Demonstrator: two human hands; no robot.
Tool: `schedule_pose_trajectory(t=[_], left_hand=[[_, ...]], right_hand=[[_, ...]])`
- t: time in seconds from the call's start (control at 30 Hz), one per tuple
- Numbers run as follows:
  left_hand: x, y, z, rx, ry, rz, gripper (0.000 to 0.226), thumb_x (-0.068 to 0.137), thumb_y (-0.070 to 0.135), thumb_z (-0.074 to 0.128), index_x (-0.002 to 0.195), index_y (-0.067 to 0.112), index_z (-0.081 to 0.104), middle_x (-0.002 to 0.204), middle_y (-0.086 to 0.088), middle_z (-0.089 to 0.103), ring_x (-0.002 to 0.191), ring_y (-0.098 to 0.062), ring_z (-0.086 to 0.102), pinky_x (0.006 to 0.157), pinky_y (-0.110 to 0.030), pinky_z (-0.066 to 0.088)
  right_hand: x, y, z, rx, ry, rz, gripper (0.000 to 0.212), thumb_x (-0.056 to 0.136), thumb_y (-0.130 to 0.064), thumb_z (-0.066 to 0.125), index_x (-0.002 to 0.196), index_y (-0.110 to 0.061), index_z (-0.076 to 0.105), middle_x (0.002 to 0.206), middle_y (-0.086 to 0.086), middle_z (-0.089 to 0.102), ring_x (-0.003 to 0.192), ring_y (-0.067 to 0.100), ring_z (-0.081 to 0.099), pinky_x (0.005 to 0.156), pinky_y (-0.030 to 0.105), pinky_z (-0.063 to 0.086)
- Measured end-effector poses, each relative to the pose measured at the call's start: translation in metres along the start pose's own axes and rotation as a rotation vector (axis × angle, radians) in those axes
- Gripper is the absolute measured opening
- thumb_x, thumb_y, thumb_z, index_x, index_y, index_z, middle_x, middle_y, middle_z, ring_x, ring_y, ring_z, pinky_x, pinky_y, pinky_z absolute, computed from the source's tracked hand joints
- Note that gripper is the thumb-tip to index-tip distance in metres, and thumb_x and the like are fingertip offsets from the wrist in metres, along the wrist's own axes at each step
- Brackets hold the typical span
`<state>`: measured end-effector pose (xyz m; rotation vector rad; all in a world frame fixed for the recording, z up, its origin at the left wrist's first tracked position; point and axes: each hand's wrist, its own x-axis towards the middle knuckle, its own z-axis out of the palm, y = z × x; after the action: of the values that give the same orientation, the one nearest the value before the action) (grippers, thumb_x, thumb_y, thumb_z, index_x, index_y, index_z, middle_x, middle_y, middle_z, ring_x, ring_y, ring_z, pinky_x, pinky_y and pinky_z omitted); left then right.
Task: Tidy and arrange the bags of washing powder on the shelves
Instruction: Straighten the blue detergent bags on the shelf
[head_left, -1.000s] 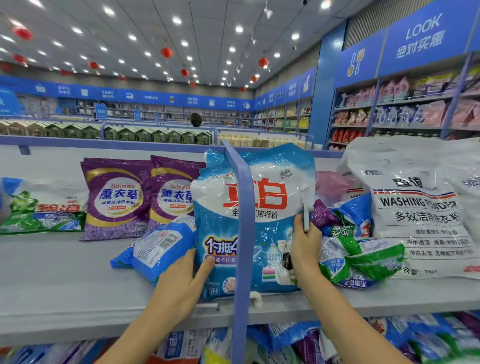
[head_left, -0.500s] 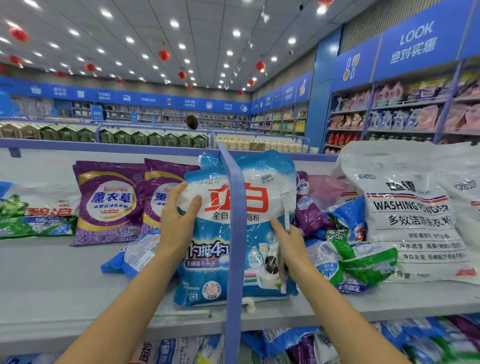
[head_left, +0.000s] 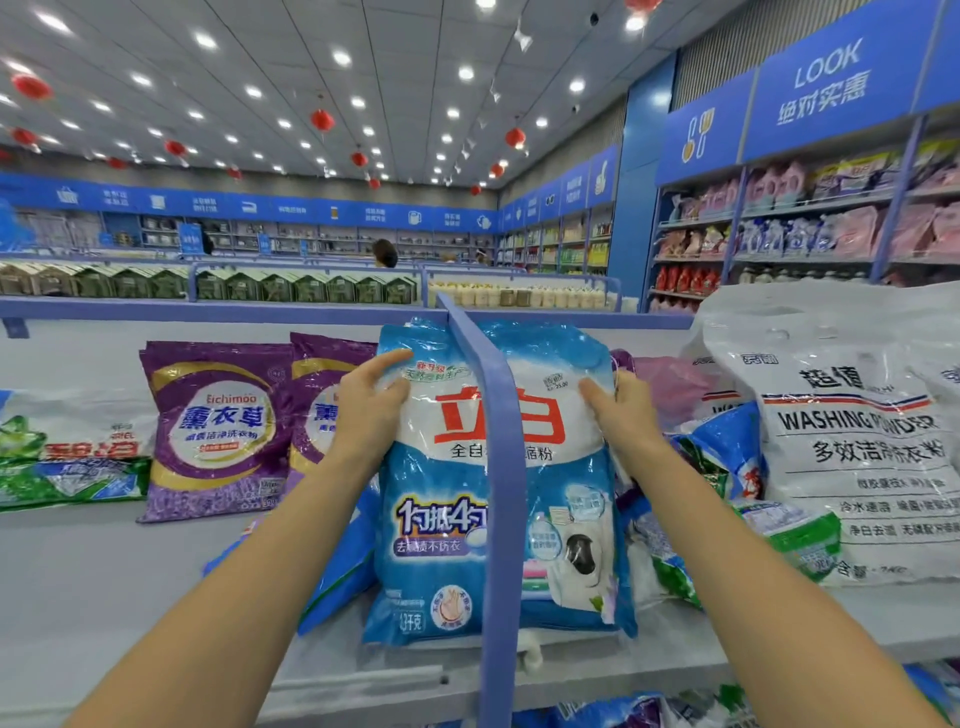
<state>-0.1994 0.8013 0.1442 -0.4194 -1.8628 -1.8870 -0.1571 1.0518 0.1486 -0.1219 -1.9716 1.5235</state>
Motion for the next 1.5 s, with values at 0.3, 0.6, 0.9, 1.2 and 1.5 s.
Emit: schedule_pose_trajectory(t=[0.3, 0.6, 0.9, 1.2, 1.5], left_hand=[[-0.006, 0.000, -0.021, 0.095, -0.087, -0.008, 0.051, 0.098, 0.015, 0.049, 0.145, 0.022, 0.031, 0.117, -0.002, 0.062, 0.105, -0.018, 0.059, 0.090, -0.034, 0.047], [-0.083, -0.002, -0.118, 0.539, -0.427, -0.149, 0.049, 0.068, 0.037, 0.081, 0.110, 0.026, 0.058, 0.109, 0.007, 0.065, 0.101, -0.006, 0.062, 0.093, -0.032, 0.050], [-0.119, -0.034, -0.099, 1.052, -0.302, -0.016, 0.083, 0.082, 0.042, 0.068, 0.149, 0.022, 0.024, 0.150, 0.001, 0.037, 0.135, -0.020, 0.038, 0.104, -0.033, 0.037], [-0.095, -0.018, -0.150, 1.090, 0.003, 0.037, 0.025, 0.091, 0.030, 0.059, 0.111, 0.017, 0.067, 0.097, -0.013, 0.069, 0.090, -0.034, 0.061, 0.062, -0.034, 0.038], [-0.053, 0.003, -0.248, 0.134, 0.298, -0.532, 0.035, 0.098, 0.036, 0.047, 0.071, 0.015, 0.048, 0.070, -0.008, 0.049, 0.063, -0.024, 0.049, 0.058, -0.029, 0.042]], right_hand=[[-0.003, 0.011, 0.010, -0.226, 0.191, -0.165, 0.019, 0.089, -0.023, 0.061, 0.077, -0.017, 0.048, 0.071, -0.002, 0.055, 0.064, 0.017, 0.051, 0.054, 0.030, 0.038], [-0.063, -0.024, -0.024, -0.174, 0.290, -0.320, 0.020, 0.095, -0.022, 0.050, 0.112, -0.012, 0.053, 0.102, -0.003, 0.059, 0.088, 0.009, 0.053, 0.069, 0.013, 0.039], [-0.171, -0.077, -0.031, -0.146, 0.210, -0.774, 0.028, 0.090, -0.021, 0.046, 0.112, -0.013, 0.061, 0.112, -0.006, 0.059, 0.106, 0.002, 0.052, 0.095, 0.011, 0.037], [-0.247, -0.067, 0.028, -0.224, -0.089, -0.877, 0.030, 0.087, -0.021, 0.049, 0.110, -0.009, 0.066, 0.115, 0.000, 0.064, 0.109, 0.011, 0.055, 0.095, 0.026, 0.042], [-0.255, -0.067, 0.139, -0.380, -0.433, -0.621, 0.032, 0.088, -0.034, 0.049, 0.115, -0.022, 0.062, 0.121, -0.009, 0.061, 0.112, 0.009, 0.054, 0.092, 0.026, 0.043]])
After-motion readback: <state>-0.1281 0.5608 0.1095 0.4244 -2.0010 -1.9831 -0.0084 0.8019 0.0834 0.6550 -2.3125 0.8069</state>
